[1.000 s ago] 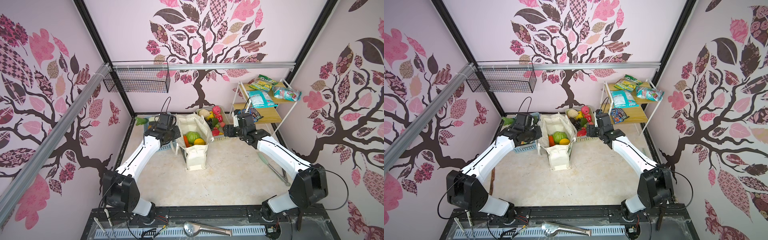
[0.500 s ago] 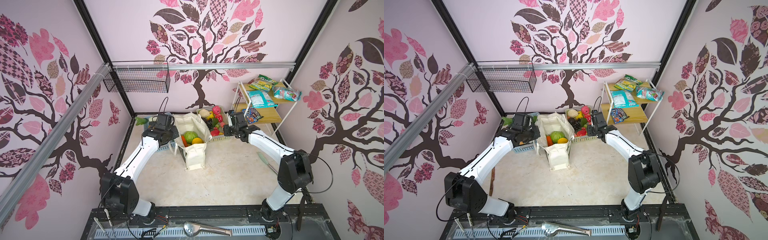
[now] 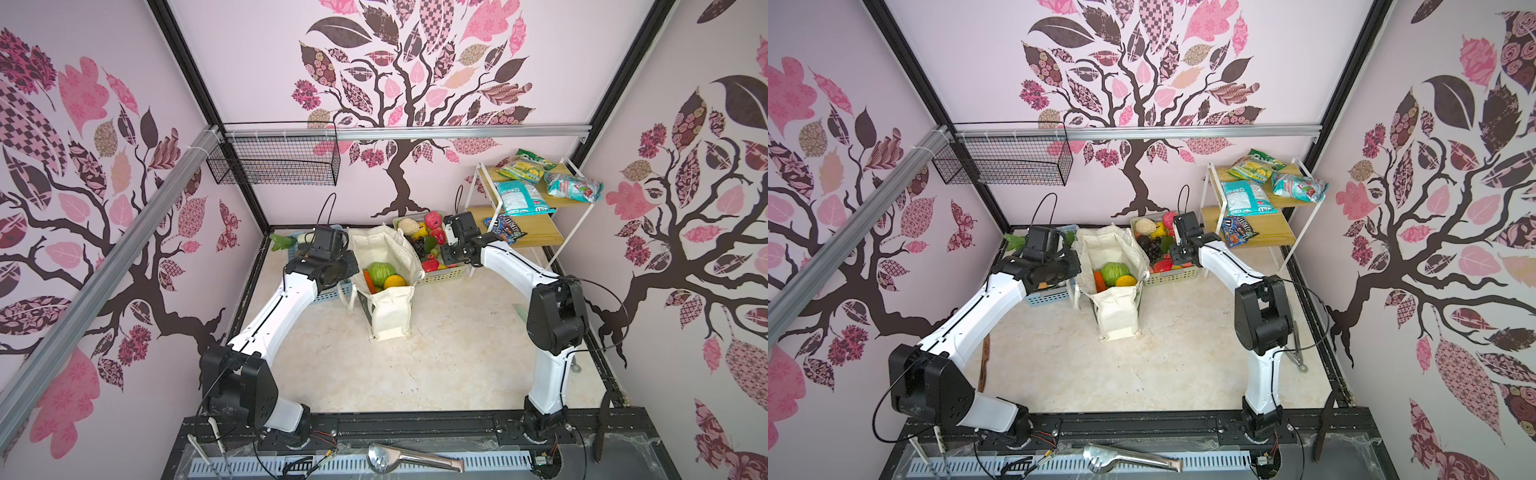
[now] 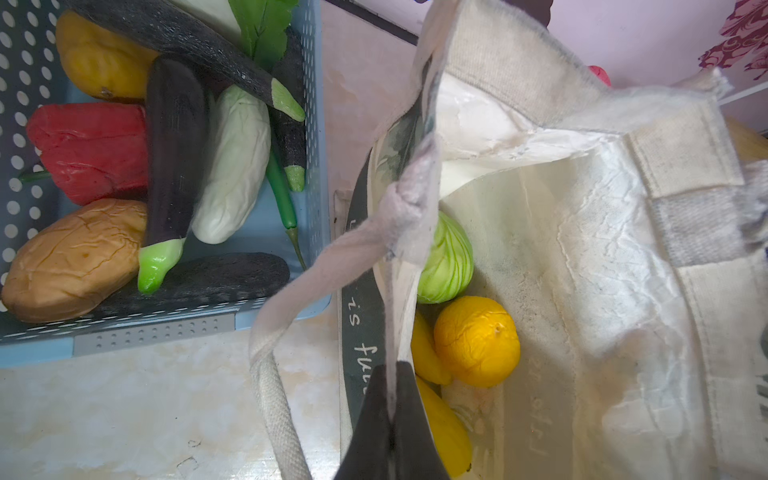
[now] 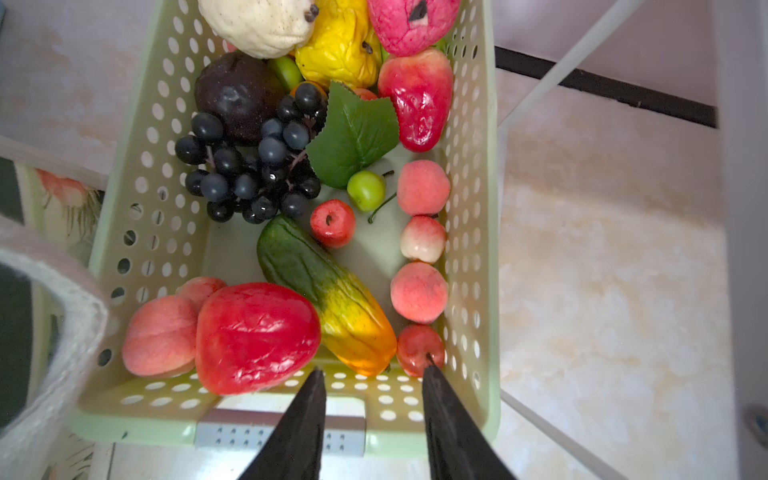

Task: Place the food into the grocery bag and tie it
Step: 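Lower right gripper onto the green-yellow papaya in the fruit basket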

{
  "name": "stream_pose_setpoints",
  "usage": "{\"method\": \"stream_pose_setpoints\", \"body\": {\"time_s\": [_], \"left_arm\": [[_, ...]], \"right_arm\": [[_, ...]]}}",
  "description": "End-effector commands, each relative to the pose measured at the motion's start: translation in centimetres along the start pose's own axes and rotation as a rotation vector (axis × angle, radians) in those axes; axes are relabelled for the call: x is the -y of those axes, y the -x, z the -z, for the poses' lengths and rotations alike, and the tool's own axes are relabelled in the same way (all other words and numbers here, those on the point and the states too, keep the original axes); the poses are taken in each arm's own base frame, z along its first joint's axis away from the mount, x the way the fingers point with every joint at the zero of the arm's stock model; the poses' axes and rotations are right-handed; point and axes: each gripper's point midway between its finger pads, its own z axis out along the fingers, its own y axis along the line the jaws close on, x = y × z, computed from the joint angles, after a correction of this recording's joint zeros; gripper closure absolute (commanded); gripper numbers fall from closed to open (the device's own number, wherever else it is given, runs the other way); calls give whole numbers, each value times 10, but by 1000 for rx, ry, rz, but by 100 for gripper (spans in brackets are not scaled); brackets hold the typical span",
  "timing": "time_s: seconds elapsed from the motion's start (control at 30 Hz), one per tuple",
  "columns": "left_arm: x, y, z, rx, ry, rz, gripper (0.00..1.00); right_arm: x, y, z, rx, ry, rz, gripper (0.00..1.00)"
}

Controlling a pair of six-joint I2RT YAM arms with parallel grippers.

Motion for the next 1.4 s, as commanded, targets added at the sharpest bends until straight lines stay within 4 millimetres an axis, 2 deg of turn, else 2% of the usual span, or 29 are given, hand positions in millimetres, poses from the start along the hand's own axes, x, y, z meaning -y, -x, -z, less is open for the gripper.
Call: {"method": "stream_pose_setpoints", "body": {"time_s": [0.0,0.2,0.43,0.5,0.67,0.87,1.0,1.1,1.2,1.37], "left_arm": [[-4,4,8,41,2,-9,100],[-4,8,14,63,3,-17,100],[-6,9,20,69,13,-23,100],[-7,8,21,65,16,-26,100],[-6,4,22,53,7,-26,100],[-2,2,17,34,-11,-17,100],[0,4,16,34,-18,-16,100],[-1,3,15,30,-16,-16,100],[-1,3,14,27,-14,-15,100],[2,3,10,17,-25,-13,100]], "right_arm": [[-3,-30,-20,-142,10,54,59],[-6,-52,-25,-222,25,88,59],[-12,-87,-26,-343,47,108,60],[-12,-99,-24,-375,49,108,60],[-14,-113,-14,-380,60,81,59],[-11,-103,-18,-343,41,91,53],[-21,-95,-22,-310,100,106,48],[-37,-99,-20,-307,198,136,42],[-45,-103,-20,-300,250,172,36],[-40,-102,-25,-311,222,191,34]]}}
